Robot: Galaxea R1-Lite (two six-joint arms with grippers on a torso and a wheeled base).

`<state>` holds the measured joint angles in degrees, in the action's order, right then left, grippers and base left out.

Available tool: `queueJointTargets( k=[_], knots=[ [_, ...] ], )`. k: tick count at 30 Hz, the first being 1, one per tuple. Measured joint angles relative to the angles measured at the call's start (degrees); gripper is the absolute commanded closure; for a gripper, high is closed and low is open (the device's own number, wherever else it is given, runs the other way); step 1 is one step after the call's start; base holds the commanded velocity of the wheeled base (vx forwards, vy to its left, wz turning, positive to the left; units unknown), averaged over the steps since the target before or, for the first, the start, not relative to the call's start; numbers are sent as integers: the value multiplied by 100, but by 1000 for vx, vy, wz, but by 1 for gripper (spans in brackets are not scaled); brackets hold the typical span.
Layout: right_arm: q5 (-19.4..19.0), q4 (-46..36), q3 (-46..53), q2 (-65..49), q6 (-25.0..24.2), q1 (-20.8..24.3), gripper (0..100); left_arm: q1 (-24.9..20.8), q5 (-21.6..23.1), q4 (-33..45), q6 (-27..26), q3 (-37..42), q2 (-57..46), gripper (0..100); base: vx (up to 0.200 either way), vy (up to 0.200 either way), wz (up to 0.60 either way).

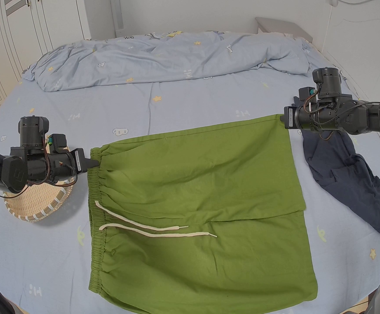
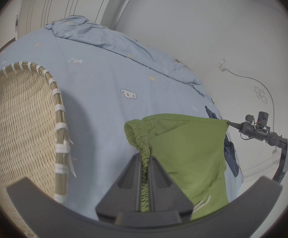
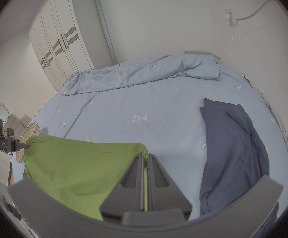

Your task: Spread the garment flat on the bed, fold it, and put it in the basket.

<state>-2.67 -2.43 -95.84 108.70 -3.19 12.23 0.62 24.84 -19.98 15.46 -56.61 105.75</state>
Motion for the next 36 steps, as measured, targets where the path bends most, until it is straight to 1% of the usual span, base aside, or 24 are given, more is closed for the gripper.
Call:
queueJointTargets(
  k=[7, 18, 19, 25, 30, 36],
  knots=[
    [2, 2, -449, 393, 5, -2, 100, 130, 4, -16, 0, -140, 163, 100, 0, 0, 0],
    [5, 13, -573, 634, -4, -35, 100, 133, -5, -16, -9, -234, 364, 100, 0, 0, 0],
    [7, 13, -581, 651, -4, -38, 0, 128, -7, -16, -9, -245, 384, 0, 0, 0, 0],
    [5, 18, -678, 756, -44, -38, 0, 91, -18, -21, -13, -389, 529, 0, 0, 0, 0],
    [0, 16, -759, 822, -52, -35, 0, -52, -18, -43, -7, -479, 599, 0, 0, 0, 0],
    [-12, -20, -691, 764, -182, -93, 0, -213, -22, -54, 39, -334, 345, 0, 0, 0, 0]
  ],
)
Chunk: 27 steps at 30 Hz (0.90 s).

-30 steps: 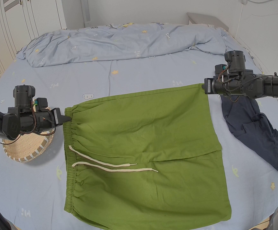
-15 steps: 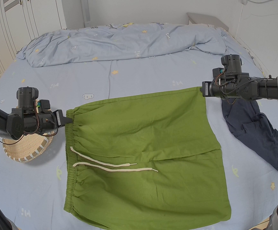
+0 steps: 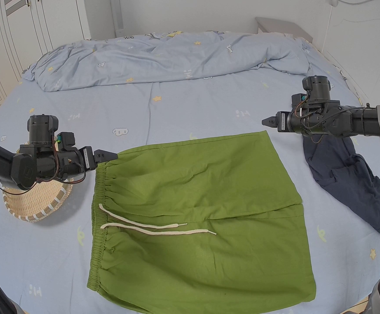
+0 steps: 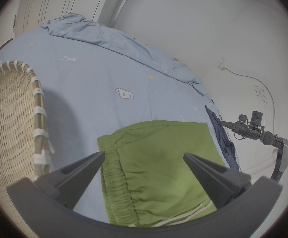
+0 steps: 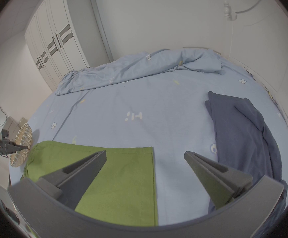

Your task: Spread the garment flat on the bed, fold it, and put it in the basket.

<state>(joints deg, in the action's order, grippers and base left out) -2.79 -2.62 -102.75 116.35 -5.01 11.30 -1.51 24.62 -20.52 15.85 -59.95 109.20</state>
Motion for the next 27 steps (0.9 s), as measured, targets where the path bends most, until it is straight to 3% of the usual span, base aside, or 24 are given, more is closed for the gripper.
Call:
queueJointTargets(
  k=[5, 12, 21, 27],
  knots=[
    [-35, -35, 502, -339, -350, -50, 0, -105, 15, -1, 43, 533, -461, 0, 0, 0, 0],
    [-369, -24, 2243, -1252, -816, -80, 0, -144, 102, -1, 205, 1624, -1124, 0, 0, 0, 0],
    [-886, 238, 4681, -2778, -1449, 57, 0, 144, 837, 7, 345, 3849, -2100, 0, 0, 0, 0],
    [-1086, 516, 5578, -3539, -1634, 193, 0, 351, 1185, -1, 308, 4902, -2566, 0, 0, 0, 0]
  ],
)
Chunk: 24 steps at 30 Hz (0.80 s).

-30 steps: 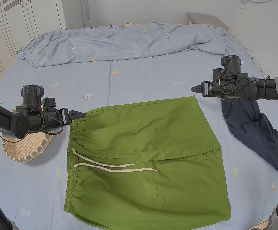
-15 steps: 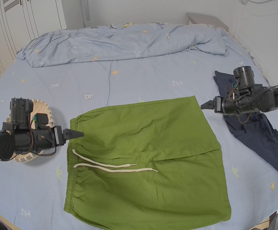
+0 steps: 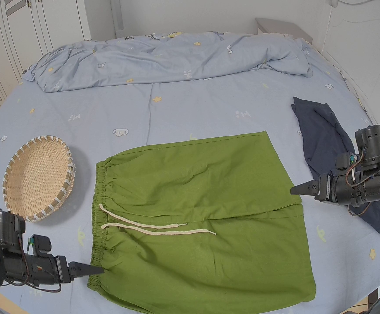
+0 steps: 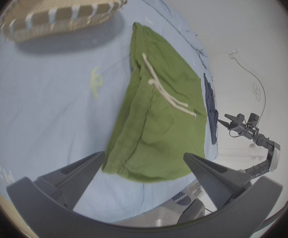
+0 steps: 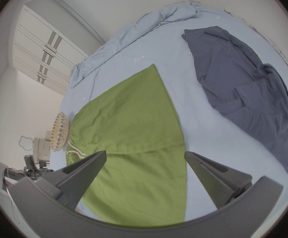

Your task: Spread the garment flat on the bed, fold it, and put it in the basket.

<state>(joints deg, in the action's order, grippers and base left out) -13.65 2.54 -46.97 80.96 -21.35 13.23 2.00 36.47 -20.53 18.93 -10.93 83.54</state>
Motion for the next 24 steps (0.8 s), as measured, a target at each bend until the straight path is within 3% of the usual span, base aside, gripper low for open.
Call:
queueJointTargets(
  k=[11, 24],
  knots=[
    [-57, 77, 423, -624, -49, 162, 0, 98, 433, -100, -251, 323, 606, 0, 0, 0, 0],
    [-57, 80, 500, -833, -55, 232, 0, 119, 406, -189, -451, 372, 1080, 0, 0, 0, 0]
  ],
)
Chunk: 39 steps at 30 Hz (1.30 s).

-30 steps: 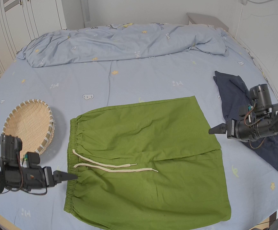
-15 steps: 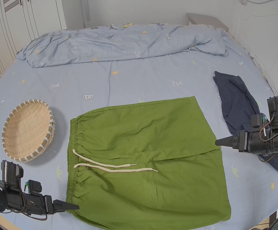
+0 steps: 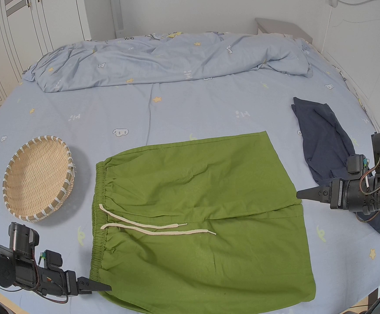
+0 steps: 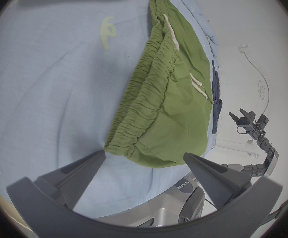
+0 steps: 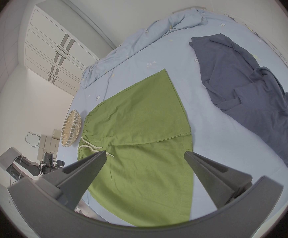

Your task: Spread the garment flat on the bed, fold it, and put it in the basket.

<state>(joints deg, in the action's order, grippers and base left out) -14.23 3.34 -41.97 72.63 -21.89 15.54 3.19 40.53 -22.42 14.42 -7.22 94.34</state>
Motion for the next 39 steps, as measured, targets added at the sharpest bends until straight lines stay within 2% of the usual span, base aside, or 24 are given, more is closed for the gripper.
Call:
queueJointTargets(
  k=[16, 17, 25, 31, 39],
  knots=[
    [9, 7, 28, -17, 2, -6, 0, 66, 79, -10, 35, -488, 478, 0, 0, 0, 0],
    [9, 7, 30, -17, 0, -9, 0, 74, 77, -11, 35, -491, 485, 100, 0, 0, 0],
    [11, 7, 35, -15, 0, -11, 0, 85, 46, -51, 20, -378, 340, 100, 0, 0, 0],
    [16, 7, 102, -20, 9, -13, 0, 160, 18, -51, -41, -9, -72, 100, 0, 0, 0],
    [-44, -44, 568, -61, 28, -74, 0, 267, -52, -33, -217, 394, -589, 100, 0, 0, 0]
  ],
)
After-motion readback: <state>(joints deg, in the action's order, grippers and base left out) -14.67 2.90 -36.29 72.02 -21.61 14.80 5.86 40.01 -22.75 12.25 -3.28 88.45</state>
